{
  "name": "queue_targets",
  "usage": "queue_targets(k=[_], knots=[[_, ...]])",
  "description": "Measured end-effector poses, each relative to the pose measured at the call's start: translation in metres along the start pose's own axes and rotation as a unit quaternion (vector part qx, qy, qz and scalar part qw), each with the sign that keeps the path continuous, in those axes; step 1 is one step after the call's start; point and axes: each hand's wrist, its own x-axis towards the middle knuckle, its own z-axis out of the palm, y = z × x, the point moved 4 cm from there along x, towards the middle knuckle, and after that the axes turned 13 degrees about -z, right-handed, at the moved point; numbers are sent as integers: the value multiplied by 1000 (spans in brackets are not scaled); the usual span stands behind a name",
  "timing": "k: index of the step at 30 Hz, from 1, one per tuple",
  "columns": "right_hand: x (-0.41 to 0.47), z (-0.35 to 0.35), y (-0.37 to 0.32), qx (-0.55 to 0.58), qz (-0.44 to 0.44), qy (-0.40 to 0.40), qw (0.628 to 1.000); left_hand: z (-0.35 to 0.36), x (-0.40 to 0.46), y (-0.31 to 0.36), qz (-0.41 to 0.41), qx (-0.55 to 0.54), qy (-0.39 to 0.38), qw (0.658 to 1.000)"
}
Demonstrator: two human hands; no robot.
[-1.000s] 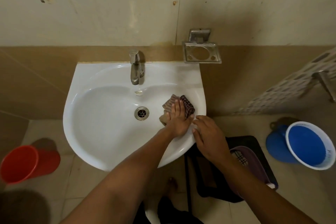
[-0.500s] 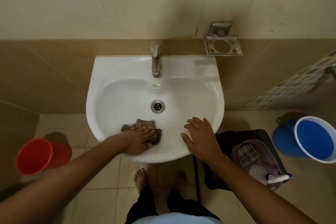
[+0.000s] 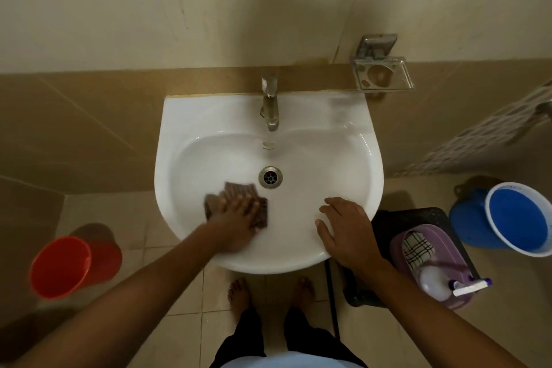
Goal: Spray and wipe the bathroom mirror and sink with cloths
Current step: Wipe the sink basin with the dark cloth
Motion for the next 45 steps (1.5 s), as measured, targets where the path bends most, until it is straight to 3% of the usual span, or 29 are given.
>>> queue_targets(k=[4, 7, 14, 16, 19, 23, 28, 33, 37, 41, 45], knots=[[-1, -2, -2, 22, -1, 16, 1000, 5, -8, 54, 72, -77, -62, 992], [0, -6, -1, 47, -2, 23, 999, -8, 13, 99, 108, -139, -61, 983], [2, -7, 2, 87, 12, -4, 996, -69, 73, 149, 94, -165, 70, 979], [2, -7, 1, 81, 14, -10, 997, -82, 86, 138, 106, -114, 151, 976], [2, -8, 1, 74, 13, -13, 997, -82, 93, 112, 87, 63, 212, 971], [0, -6, 1, 57, -5, -15, 998, -98, 95, 71, 70, 235, 273, 930], [0, -6, 0, 49, -5, -13, 999, -91, 84, 22, 63, 381, 245, 890], [1, -3, 1, 45, 0, -26, 999, -72, 62, -54, -5, 399, 199, 895], [1, -2, 0, 37, -1, -41, 998, -63, 39, -88, -43, 367, 141, 918], [0, -5, -1, 34, 3, -44, 998, -47, 16, -87, -63, 259, 63, 962], [0, -6, -2, 17, 9, -36, 999, -15, -18, -79, 25, 136, 13, 990]])
